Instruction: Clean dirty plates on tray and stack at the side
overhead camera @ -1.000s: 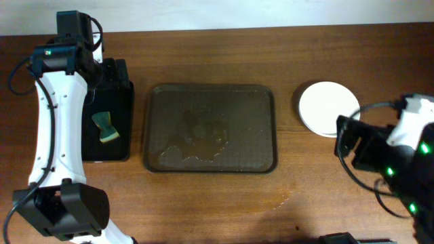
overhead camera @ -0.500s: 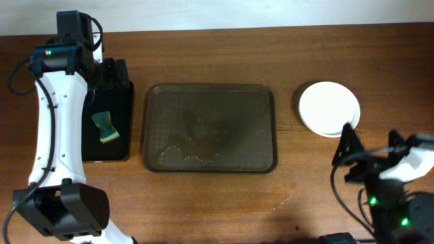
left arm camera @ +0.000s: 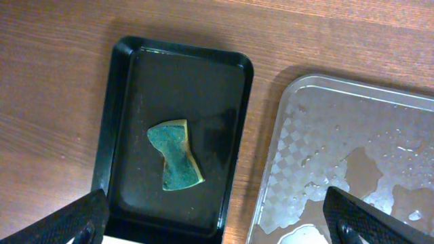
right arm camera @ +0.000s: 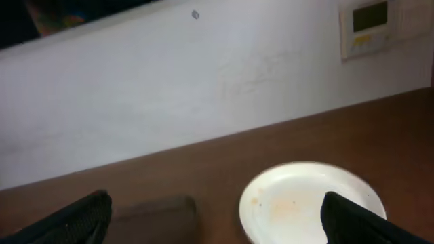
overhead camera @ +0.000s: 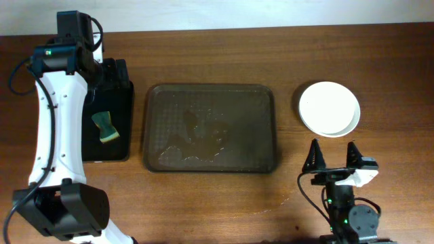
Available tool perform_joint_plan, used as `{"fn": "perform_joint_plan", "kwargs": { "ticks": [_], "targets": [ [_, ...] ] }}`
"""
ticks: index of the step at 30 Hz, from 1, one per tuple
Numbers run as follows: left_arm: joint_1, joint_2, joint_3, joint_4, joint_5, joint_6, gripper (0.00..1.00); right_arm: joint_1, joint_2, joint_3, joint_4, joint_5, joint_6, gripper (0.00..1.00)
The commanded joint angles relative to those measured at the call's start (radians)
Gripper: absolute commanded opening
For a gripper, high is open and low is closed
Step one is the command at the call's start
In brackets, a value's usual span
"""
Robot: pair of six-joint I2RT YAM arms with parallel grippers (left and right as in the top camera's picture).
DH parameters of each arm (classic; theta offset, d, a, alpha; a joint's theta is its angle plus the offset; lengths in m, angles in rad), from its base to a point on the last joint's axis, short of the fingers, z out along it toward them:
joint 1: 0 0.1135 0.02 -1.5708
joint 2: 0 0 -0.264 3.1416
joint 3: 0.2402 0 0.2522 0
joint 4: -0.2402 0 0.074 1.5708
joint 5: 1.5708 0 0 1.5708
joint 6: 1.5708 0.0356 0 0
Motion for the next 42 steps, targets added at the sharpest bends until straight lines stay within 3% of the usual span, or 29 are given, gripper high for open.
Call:
{"fn": "perform_joint_plan", "kwargs": {
  "ticks": [1, 17, 21, 23, 26, 30, 34, 38, 42],
  "targets": [
    [0.003, 0.008, -0.001, 0.001, 0.004, 0.019, 0.99, -0.006, -0.011, -0.03, -0.116, -0.014, 0.022, 0.98],
    [0.003, 0.007, -0.001, -0.002, -0.025, 0.019, 0.99, -0.006, -0.01, -0.03, -0.114, -0.077, 0.022, 0.98],
    [0.003, -0.112, -0.023, 0.074, -0.052, 0.019, 0.99, -0.006, -0.01, -0.03, -0.114, -0.077, 0.022, 0.98],
    [0.003, -0.243, -0.129, 0.216, -0.043, 0.019, 0.99, -0.006, -0.01, -0.03, -0.114, -0.077, 0.022, 0.98],
    [0.004, -0.516, -0.45, 0.466, -0.041, 0.019, 0.99, -0.006, -0.01, -0.03, -0.114, -0.077, 0.022, 0.98],
    [0.016, -0.966, -1.08, 0.923, -0.04, 0.023, 0.99, -0.006, -0.01, -0.03, -0.114, -0.077, 0.022, 0.98],
    [0.017, -1.275, -1.544, 1.246, 0.032, 0.14, 0.99, -0.006, -0.01, -0.03, -0.114, -0.077, 0.022, 0.98],
    [0.017, -1.514, -1.781, 1.304, 0.036, 0.162, 0.99, -0.006, -0.01, -0.03, -0.114, -0.077, 0.022, 0.99],
    [0.017, -1.705, -1.893, 1.29, 0.144, 0.365, 0.99, -0.006, -0.01, -0.03, -0.114, -0.077, 0.022, 0.98]
  ]
}}
